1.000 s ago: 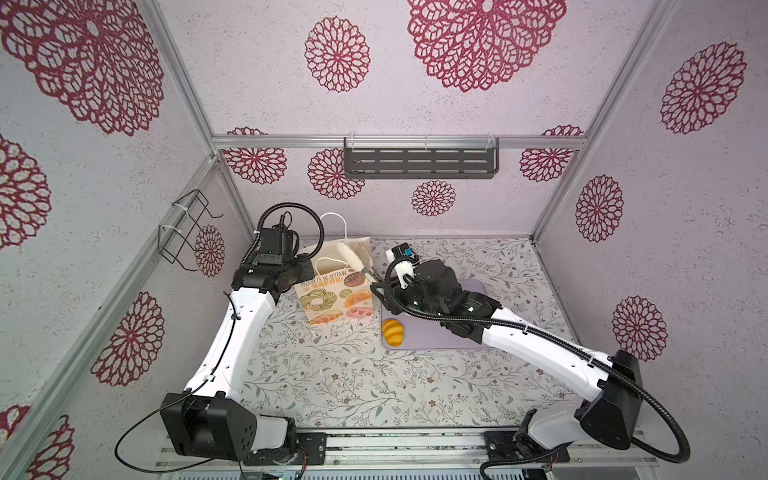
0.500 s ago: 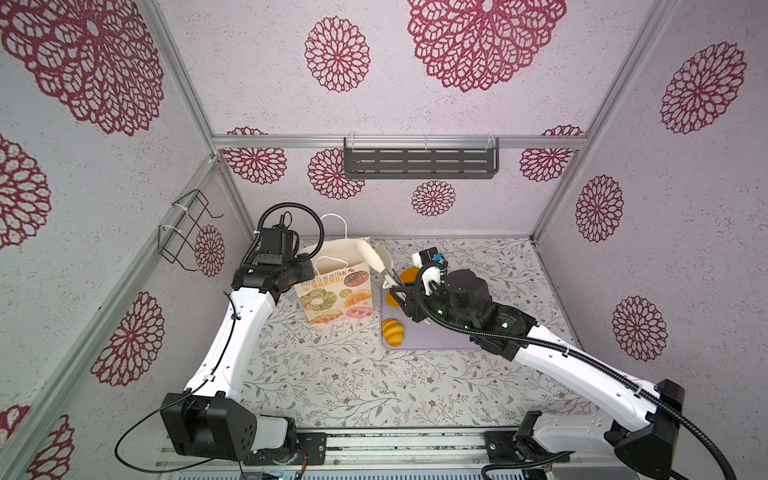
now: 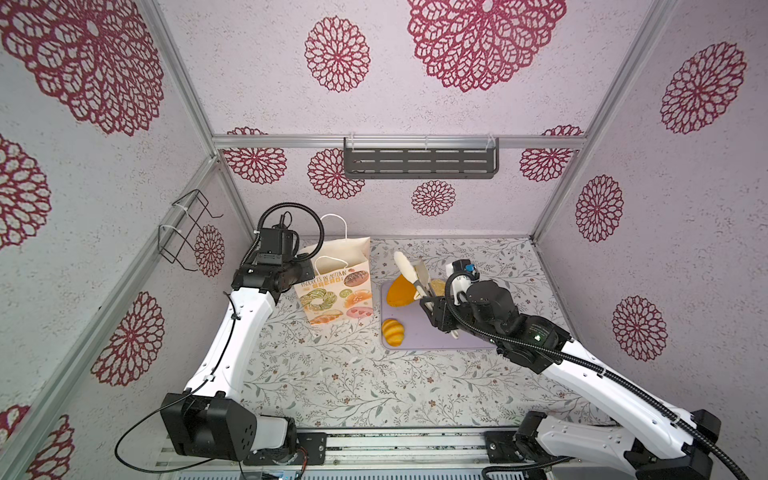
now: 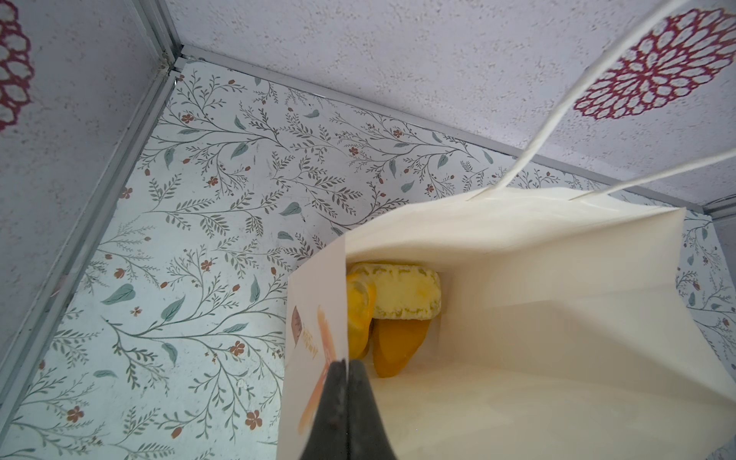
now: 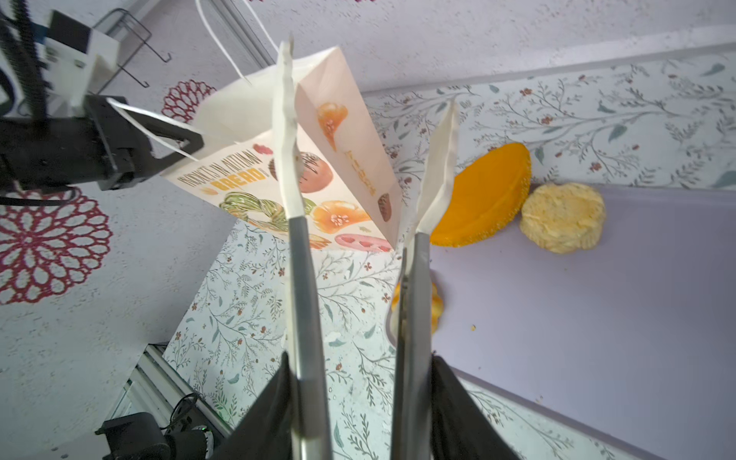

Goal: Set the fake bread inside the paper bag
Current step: 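Withdraw the open right tongs from the bag back over the tray, then lower the right tongs onto the large orange oval slice and squeeze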

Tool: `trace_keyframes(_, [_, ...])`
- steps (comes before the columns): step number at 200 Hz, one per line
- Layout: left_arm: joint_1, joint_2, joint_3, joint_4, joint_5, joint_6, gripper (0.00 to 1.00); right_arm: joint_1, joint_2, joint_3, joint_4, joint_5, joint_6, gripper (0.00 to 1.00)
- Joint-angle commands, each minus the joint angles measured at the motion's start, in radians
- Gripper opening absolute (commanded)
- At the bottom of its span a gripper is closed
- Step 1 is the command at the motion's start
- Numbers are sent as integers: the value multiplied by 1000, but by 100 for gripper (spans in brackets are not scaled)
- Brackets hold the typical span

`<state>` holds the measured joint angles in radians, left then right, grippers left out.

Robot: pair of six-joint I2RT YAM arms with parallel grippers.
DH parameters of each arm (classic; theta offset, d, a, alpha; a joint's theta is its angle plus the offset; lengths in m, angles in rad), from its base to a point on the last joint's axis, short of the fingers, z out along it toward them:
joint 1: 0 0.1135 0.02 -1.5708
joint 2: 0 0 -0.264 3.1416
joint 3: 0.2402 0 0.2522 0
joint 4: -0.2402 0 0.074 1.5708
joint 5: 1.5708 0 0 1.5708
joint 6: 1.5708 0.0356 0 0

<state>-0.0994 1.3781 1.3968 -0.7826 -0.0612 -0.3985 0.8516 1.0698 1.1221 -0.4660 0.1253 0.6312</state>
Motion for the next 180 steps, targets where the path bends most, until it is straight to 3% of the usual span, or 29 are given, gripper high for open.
trace_keyframes(1, [-4, -25, 4, 25, 6, -6, 0, -31, -30, -12, -47, -24, 78, 51])
trace_keyframes(88, [0, -14, 8, 22, 11, -6, 0, -153, -61, -237, 58, -186, 187, 56])
trace_keyframes(180, [3, -18, 12, 17, 11, -6, 0, -234, 163, -247, 247, -318, 174, 56])
